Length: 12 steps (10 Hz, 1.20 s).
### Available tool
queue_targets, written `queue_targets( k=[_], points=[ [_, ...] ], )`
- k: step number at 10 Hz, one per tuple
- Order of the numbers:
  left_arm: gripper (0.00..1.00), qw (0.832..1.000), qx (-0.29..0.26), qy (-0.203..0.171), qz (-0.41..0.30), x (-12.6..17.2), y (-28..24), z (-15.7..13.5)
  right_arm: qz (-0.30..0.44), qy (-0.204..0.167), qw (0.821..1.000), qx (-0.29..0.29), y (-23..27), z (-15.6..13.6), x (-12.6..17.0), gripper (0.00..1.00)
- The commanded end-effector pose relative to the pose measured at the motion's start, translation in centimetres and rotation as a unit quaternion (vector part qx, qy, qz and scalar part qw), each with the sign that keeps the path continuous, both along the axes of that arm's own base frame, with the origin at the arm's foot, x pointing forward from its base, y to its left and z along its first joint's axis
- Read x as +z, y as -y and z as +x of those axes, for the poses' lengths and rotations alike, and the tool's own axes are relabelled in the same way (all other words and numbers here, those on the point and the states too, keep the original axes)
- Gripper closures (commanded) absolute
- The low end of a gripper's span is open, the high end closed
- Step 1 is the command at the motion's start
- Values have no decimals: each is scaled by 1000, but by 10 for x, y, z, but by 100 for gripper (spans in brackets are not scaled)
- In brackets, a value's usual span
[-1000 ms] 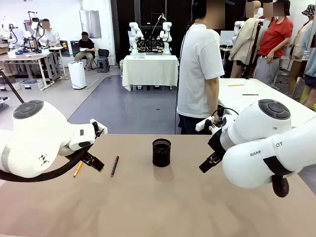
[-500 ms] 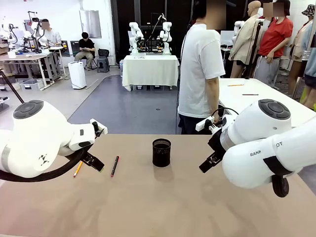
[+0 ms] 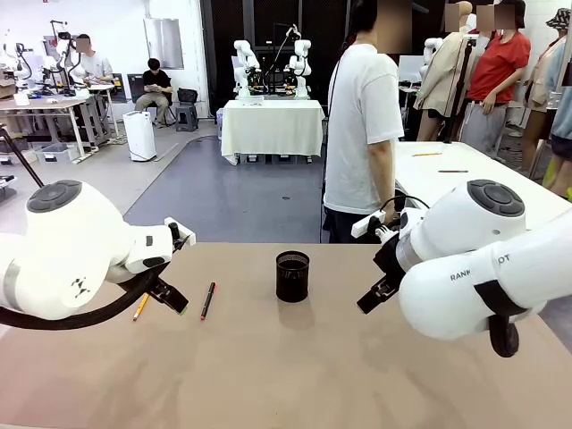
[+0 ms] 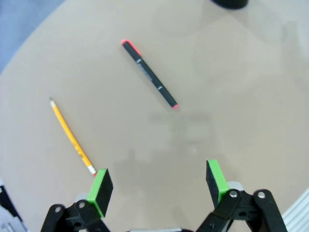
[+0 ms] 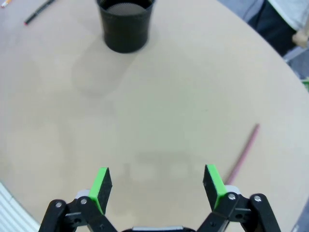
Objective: Place the pens into the pen holder.
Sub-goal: Pick up a writing instrument from the table and place it into the Pen holder.
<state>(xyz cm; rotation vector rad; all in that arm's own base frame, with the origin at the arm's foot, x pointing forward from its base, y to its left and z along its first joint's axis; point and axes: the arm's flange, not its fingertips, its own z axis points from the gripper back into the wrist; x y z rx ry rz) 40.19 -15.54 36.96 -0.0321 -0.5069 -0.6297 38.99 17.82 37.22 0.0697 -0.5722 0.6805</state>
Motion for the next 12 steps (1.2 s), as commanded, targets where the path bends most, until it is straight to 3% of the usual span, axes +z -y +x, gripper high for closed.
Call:
queue_targets(
  k=[1,4,6,10,12],
  points=[
    [0,998,-53,-38,-10,25,-6,4,72,-8,995,69,16,6,15,0],
    [0,989,-117,-49,-81,69,-17,7,109,-11,989,98,50,13,43,0],
    [0,979,-171,-12,-115,109,-45,7,151,-11,979,135,94,18,68,0],
    [0,978,-176,58,-97,156,-95,14,167,23,971,169,183,20,107,0],
    [0,977,-175,62,-100,170,-111,22,183,23,968,172,227,22,131,0]
  ],
)
